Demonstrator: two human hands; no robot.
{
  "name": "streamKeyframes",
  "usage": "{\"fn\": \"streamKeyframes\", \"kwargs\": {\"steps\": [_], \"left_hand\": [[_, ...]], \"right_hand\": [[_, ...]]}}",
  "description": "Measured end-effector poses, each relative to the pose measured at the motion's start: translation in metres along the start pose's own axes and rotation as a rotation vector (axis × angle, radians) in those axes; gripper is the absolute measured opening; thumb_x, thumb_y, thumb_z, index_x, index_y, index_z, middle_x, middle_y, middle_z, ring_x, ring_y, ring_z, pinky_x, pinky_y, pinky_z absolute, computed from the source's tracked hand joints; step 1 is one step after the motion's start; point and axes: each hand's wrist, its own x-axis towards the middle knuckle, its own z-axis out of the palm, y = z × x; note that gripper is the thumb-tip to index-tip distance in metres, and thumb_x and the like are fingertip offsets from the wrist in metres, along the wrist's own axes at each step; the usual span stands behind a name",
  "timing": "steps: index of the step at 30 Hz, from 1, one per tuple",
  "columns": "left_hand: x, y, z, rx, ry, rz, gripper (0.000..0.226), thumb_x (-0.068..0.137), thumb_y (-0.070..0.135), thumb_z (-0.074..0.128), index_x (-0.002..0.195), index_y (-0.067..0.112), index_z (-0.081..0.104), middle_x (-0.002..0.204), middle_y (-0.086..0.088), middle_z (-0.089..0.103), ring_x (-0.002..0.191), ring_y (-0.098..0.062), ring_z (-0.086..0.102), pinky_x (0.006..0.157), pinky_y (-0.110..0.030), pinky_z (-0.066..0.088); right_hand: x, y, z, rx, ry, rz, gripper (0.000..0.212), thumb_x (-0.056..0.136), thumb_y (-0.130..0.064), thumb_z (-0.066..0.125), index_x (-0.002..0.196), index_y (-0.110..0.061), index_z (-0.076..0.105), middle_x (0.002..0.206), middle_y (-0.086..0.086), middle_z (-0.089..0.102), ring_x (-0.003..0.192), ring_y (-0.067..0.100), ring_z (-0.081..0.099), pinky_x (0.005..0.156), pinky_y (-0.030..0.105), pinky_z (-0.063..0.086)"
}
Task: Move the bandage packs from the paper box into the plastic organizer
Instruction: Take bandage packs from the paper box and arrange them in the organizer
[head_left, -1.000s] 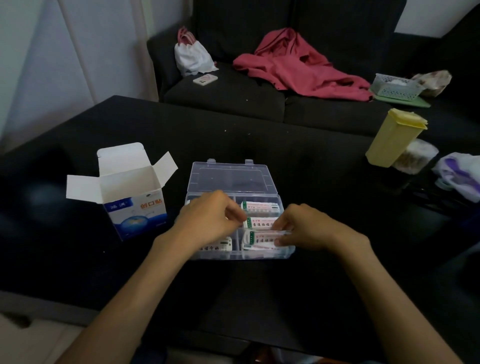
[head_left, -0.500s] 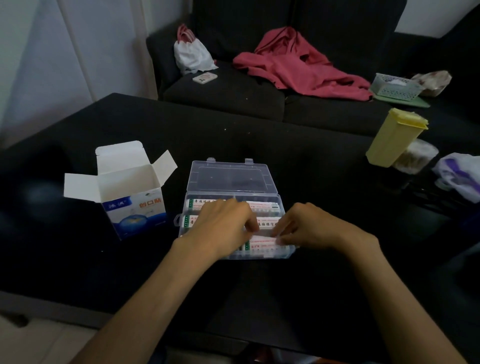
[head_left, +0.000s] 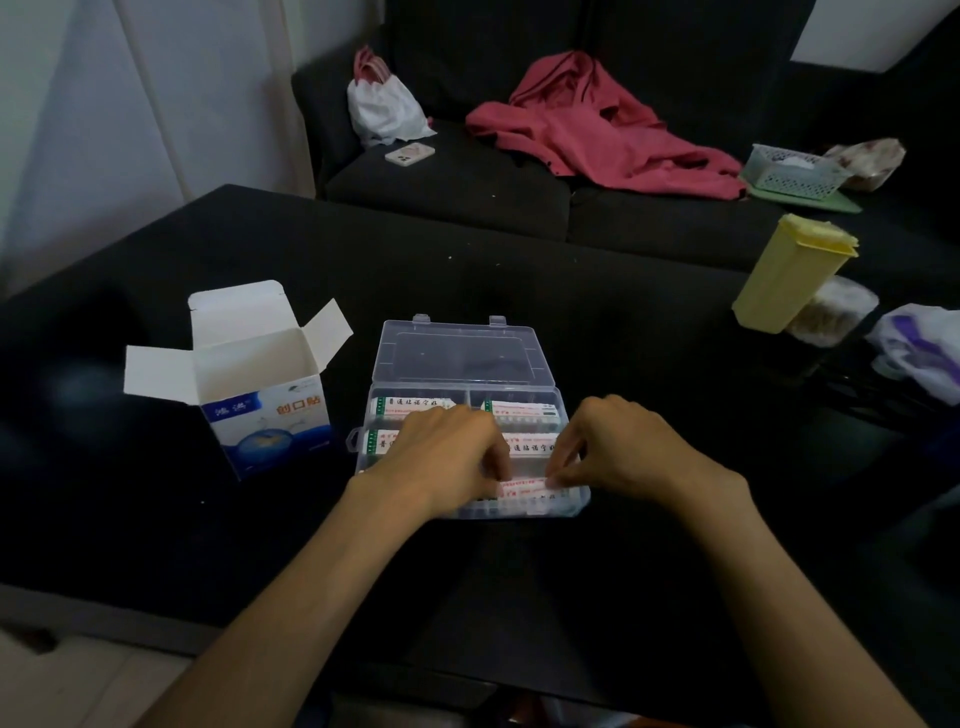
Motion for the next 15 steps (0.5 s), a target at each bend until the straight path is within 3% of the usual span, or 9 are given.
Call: {"fn": "streamKeyframes", "kwargs": {"steps": [2,5,11,15], "left_hand": [[0.0,-0.001,0.001,-0.002,-0.002,-0.004,0.02,0.083,0.033,0.07,0.103,0.032,0.071,0.109,0.014,0.066,0.102,-0.008,0.059,0.09,-0.031,0.048],[-0.001,-0.002,0.002,-0.001,-0.011,-0.001,0.023,0.084,0.035,0.069,0.107,0.032,0.069,0.111,0.013,0.066,0.103,-0.009,0.058,0.091,-0.034,0.048],[0.001,-0.006,-0.001,-0.105,0.004,-0.033,0.029,0.085,0.036,0.067,0.114,0.031,0.067,0.108,0.01,0.068,0.097,-0.008,0.06,0.088,-0.037,0.051],[0.003,-0.008,-0.008,-0.283,-0.011,-0.062,0.021,0.089,0.032,0.063,0.108,0.026,0.071,0.106,0.009,0.069,0.093,-0.006,0.062,0.086,-0.037,0.053]], "right_hand": [[-0.002,-0.001,-0.002,0.038,0.002,-0.02,0.009,0.074,-0.031,0.077,0.075,-0.03,0.068,0.094,-0.013,0.066,0.089,0.007,0.059,0.079,0.026,0.053],[-0.004,-0.003,-0.002,0.057,-0.047,-0.048,0.018,0.078,-0.029,0.074,0.067,-0.03,0.06,0.082,-0.014,0.06,0.082,0.005,0.056,0.069,0.018,0.047],[-0.004,0.009,-0.005,0.244,-0.118,-0.062,0.004,0.085,-0.027,0.067,0.087,-0.024,0.068,0.096,-0.008,0.067,0.089,0.004,0.061,0.084,0.028,0.052],[-0.007,0.01,-0.008,0.473,-0.183,-0.022,0.01,0.084,-0.016,0.068,0.092,-0.017,0.062,0.092,0.001,0.069,0.071,0.005,0.064,0.064,0.02,0.05]]}}
